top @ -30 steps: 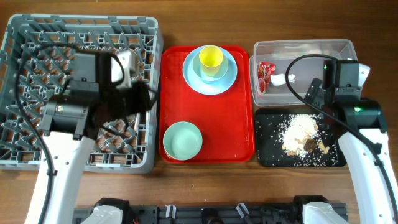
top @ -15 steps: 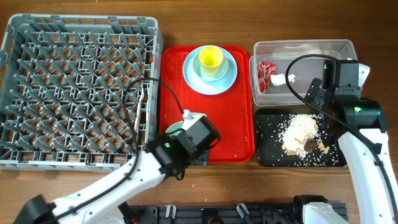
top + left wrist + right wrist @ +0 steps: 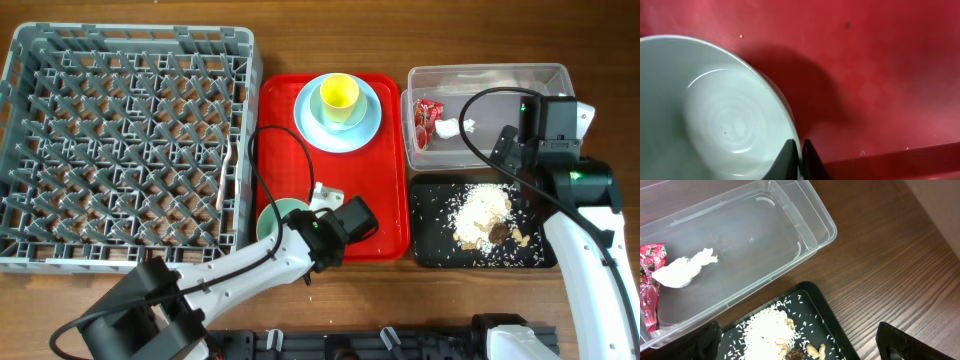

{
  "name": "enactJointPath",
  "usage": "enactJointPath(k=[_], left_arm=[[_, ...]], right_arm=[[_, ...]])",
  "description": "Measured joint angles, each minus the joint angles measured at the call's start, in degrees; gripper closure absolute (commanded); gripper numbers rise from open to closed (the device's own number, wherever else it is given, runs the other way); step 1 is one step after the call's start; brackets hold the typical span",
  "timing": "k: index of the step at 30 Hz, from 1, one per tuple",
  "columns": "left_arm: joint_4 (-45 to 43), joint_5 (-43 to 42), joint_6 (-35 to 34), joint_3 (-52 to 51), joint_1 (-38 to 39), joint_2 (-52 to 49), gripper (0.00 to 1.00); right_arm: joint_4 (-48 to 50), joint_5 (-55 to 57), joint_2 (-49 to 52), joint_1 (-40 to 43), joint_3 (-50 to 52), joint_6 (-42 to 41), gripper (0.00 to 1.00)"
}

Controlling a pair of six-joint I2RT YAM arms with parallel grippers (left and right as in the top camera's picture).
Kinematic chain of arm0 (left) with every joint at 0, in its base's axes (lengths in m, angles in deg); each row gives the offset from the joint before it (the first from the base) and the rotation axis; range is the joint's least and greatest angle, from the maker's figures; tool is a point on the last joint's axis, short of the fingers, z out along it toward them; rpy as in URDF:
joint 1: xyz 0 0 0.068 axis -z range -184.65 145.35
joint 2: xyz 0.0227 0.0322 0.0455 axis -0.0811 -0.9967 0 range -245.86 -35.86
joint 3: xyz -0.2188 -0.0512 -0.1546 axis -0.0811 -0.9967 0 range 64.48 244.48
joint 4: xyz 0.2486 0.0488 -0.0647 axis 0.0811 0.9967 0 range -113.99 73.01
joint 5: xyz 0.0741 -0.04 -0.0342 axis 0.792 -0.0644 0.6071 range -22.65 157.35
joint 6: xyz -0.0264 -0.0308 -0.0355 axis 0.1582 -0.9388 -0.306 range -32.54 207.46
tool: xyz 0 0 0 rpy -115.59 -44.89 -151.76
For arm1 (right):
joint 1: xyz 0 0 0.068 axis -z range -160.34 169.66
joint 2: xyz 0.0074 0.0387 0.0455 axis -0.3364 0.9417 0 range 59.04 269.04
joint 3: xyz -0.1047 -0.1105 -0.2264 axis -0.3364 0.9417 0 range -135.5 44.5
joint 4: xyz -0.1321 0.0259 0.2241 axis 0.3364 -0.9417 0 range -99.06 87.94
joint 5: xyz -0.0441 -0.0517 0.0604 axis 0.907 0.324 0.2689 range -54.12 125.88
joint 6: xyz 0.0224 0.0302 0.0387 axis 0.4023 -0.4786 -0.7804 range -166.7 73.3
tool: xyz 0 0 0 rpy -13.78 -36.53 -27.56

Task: Sort waste into correct bins and load items into the dishwasher rack
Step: 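Reach the left gripper to the green bowl and grasp it, then carry the green bowl into the dish rack and release it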

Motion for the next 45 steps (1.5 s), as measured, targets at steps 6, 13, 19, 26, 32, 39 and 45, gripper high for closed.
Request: enactJointPath(k=[6,13,19,26,32,39,45], left_arm=[[9.5,-8.8,1.1,7.5,-1.0,4.1,0.96],[31.2,-38.1,17.9,20.3,-39.5,29.2,0.96],[54.8,-67.5,55.5,18.2,-74.1,17.6,0.96],[56.8,-76.5,77.9,17.0,-79.1,-3.9,0.96],[56.6,-75.1,80.8,17.0,-88.3,-5.3,0.71],[56.1,-73.1,80.2,17.1,-91.0,-5.3,0.57],[56.8,-72.2,71.7,26.5,-103.8,-4.7,0.0]], right_arm=[[-0.1,0.0,0.0,0.0,0.0,0.0,0.0],[0.0,0.0,0.0,0.0,0.0,0.0,0.0],[-0.1,0.1,0.0,0.0,0.0,0.0,0.0],[0.0,0.2,0.0,0.0,0.0,0.0,0.0],[0.0,0.2,0.0,0.0,0.0,0.0,0.0],[0.0,0.2,0.0,0.0,0.0,0.0,0.0],[0.0,0.2,0.0,0.0,0.0,0.0,0.0]])
